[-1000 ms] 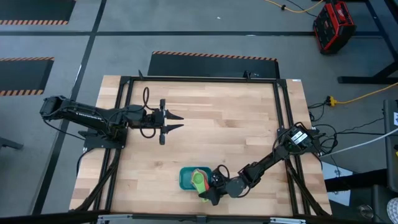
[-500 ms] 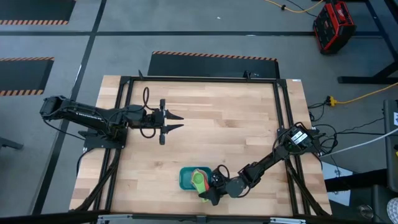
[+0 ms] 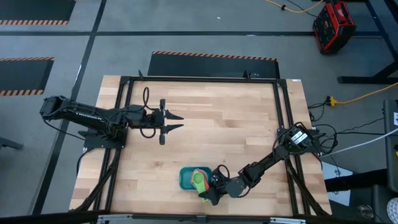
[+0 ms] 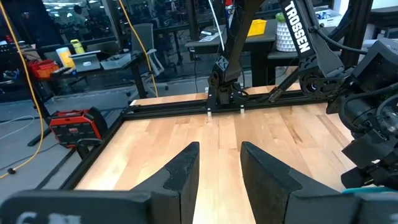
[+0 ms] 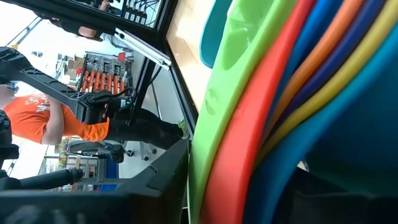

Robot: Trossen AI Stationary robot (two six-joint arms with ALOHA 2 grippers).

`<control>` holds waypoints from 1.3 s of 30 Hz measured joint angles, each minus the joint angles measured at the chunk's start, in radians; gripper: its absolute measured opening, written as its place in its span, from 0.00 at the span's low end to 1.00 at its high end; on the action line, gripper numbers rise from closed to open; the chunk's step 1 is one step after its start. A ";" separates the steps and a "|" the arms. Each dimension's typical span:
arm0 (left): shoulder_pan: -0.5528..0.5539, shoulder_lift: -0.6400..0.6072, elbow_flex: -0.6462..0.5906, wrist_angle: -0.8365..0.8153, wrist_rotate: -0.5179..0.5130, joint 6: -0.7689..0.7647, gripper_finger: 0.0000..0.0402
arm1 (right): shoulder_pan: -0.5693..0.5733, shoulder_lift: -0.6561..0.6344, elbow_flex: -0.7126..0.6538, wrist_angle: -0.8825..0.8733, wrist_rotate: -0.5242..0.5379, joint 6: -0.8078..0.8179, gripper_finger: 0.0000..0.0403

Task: Nest measuring cups in basket
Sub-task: Put the nested measuring cups into the blue bin

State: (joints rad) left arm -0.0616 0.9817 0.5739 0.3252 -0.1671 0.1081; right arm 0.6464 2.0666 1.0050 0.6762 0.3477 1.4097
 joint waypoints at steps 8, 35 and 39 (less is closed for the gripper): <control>0.000 0.000 0.000 0.000 0.000 0.000 0.28 | 0.000 0.000 0.000 -0.004 0.005 -0.002 0.46; 0.000 0.000 0.000 0.000 0.000 0.000 0.28 | -0.005 -0.004 0.003 0.003 0.020 0.063 0.60; 0.000 0.000 0.000 0.000 0.000 0.000 0.28 | -0.005 -0.004 0.019 -0.012 0.020 0.066 0.60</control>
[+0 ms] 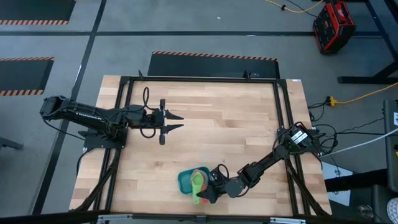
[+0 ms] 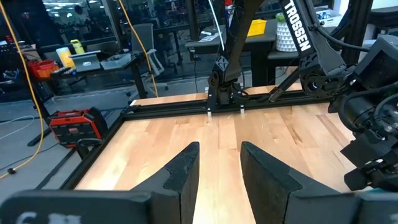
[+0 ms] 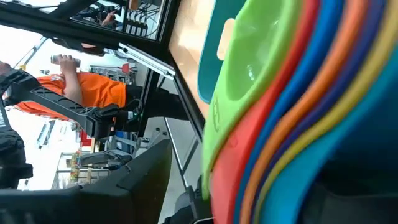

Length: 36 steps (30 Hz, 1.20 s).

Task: Nest measuring cups in basket
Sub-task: Put the nested measuring cups into the blue bin

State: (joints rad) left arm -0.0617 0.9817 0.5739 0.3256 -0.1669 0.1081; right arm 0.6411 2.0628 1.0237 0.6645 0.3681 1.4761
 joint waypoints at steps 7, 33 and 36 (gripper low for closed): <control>0.000 0.000 0.000 0.000 0.000 0.000 0.28 | 0.000 -0.002 0.006 -0.018 -0.004 0.040 0.60; 0.000 0.000 0.001 0.000 0.000 0.000 0.28 | -0.003 -0.031 0.006 -0.099 -0.005 0.111 0.60; 0.000 0.000 0.001 0.000 0.000 0.000 0.28 | -0.003 -0.031 0.007 -0.099 -0.004 0.111 0.60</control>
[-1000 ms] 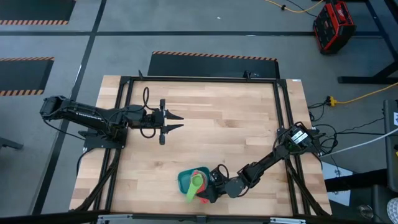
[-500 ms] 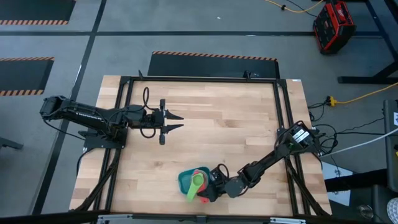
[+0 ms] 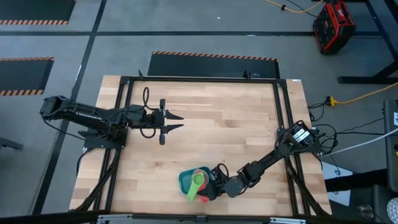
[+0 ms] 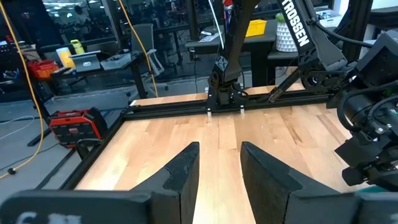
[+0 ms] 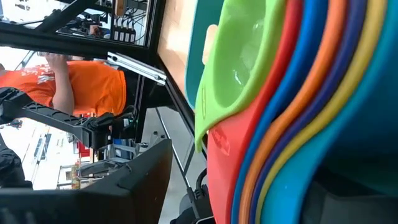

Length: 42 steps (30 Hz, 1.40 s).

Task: Nest measuring cups in basket
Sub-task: Put the nested measuring cups into the blue bin

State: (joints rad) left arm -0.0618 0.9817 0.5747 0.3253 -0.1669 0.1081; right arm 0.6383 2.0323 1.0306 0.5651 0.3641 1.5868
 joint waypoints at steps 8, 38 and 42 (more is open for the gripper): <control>0.000 0.000 0.000 0.000 0.000 0.000 0.28 | -0.001 0.000 0.000 -0.010 -0.020 0.005 0.60; 0.001 0.000 0.000 0.006 -0.014 0.017 0.28 | -0.017 -0.002 0.001 -0.030 -0.078 0.011 0.60; 0.001 0.000 0.000 0.005 -0.026 -0.001 0.28 | -0.017 -0.002 0.001 -0.033 -0.078 0.015 0.60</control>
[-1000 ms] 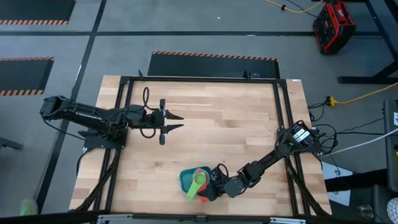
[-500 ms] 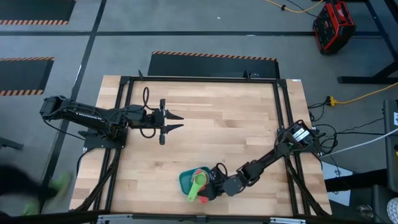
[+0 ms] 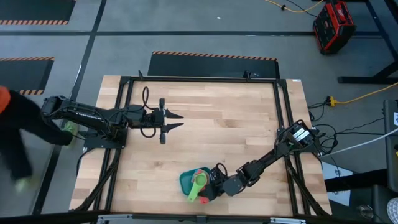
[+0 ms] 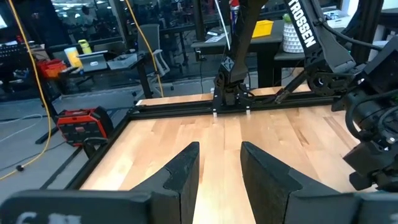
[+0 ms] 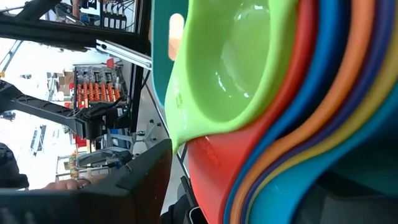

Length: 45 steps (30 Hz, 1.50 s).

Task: Nest measuring cups in basket
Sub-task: Put the nested measuring cups into the blue bin

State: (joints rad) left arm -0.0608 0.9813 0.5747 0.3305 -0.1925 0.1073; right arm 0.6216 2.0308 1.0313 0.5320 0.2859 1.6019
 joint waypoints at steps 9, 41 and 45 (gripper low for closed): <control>0.000 0.000 0.000 0.000 0.000 0.002 0.28 | 0.001 0.000 0.000 0.001 -0.027 0.040 0.60; -0.006 0.000 -0.001 -0.010 0.000 -0.028 0.28 | -0.065 -0.050 -0.002 -0.075 -0.095 0.051 0.60; -0.013 0.000 -0.001 -0.018 0.013 -0.029 0.28 | -0.070 -0.050 -0.002 -0.058 -0.098 0.047 0.60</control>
State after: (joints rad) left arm -0.0743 0.9815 0.5735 0.3128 -0.1790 0.0780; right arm 0.5519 1.9812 1.0295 0.4739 0.1875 1.6489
